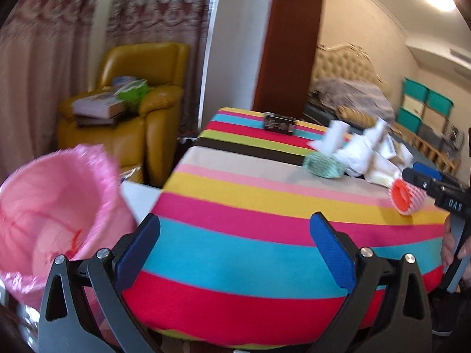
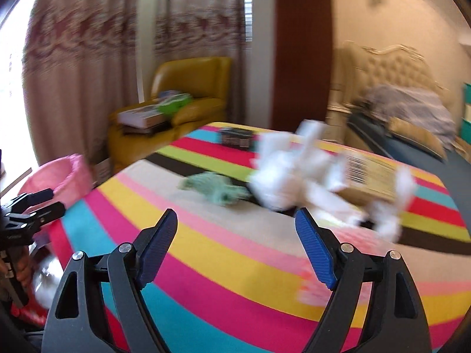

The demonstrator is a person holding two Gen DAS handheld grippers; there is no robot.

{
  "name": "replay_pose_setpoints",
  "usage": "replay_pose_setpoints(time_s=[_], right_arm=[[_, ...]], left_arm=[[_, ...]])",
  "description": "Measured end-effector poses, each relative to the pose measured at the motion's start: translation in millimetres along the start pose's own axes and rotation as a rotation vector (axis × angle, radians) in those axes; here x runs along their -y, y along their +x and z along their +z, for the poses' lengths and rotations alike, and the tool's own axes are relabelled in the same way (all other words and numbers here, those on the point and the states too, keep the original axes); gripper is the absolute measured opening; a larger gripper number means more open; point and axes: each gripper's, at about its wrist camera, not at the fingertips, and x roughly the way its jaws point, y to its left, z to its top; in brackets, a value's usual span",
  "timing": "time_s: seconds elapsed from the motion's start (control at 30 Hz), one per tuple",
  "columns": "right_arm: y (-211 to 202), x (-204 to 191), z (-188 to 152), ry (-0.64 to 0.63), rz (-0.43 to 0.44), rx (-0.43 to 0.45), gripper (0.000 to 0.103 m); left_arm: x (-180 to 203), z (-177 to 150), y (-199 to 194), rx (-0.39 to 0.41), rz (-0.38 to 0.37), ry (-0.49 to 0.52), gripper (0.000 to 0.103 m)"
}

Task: Collect trash
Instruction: 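Grasp the green zigzag cloth with the left gripper while the right grasps a pink foam net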

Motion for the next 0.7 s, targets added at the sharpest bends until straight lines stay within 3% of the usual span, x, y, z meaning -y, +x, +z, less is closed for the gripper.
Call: replay_pose_setpoints(time_s=[0.27, 0.7], right_arm=[[-24.6, 75.1, -21.7, 0.156, -0.142, 0.024, 0.078], [3.1, 98.2, -47.8, 0.261, -0.122, -0.097, 0.078]], left_arm=[[60.3, 18.2, 34.5, -0.030, -0.099, 0.067, 0.098], [113.6, 35.5, 86.0, -0.075, -0.124, 0.123, 0.098]])
